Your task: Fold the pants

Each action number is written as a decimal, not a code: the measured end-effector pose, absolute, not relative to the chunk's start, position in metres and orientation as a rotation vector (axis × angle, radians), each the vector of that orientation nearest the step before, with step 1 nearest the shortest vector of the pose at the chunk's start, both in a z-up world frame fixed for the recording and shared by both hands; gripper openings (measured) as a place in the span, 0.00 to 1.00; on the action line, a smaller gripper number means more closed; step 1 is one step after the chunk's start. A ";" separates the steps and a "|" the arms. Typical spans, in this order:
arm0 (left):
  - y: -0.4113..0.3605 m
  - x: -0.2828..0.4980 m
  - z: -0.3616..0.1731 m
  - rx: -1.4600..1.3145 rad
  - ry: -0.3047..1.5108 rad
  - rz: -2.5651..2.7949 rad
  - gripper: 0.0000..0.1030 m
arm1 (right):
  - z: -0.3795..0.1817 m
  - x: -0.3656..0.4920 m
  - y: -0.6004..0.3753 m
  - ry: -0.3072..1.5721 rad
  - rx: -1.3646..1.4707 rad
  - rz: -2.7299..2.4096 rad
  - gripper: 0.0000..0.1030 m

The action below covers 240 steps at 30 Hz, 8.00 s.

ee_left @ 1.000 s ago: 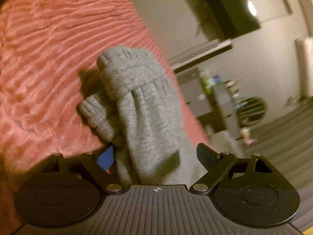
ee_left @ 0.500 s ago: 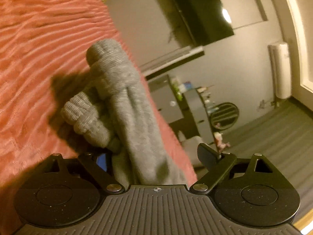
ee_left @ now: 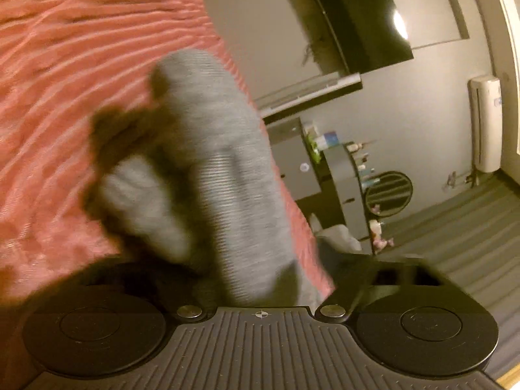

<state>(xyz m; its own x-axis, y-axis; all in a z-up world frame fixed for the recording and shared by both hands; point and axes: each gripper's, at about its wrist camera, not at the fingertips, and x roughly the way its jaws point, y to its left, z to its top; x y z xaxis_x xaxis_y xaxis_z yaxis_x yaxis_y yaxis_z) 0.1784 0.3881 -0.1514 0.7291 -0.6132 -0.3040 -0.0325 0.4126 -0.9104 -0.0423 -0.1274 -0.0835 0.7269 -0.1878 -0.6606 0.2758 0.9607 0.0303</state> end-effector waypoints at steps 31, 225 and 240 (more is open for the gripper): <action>0.303 0.132 0.001 -0.750 0.540 -0.475 0.19 | -0.019 -0.089 -0.187 0.553 0.420 -0.307 1.00; 0.062 0.232 -0.036 -0.146 0.833 -0.308 0.88 | -0.003 0.128 -0.286 0.779 0.194 -0.360 0.93; 0.109 0.139 -0.029 -0.249 0.876 -0.217 0.92 | -0.046 0.091 -0.232 0.848 -0.002 -0.357 1.00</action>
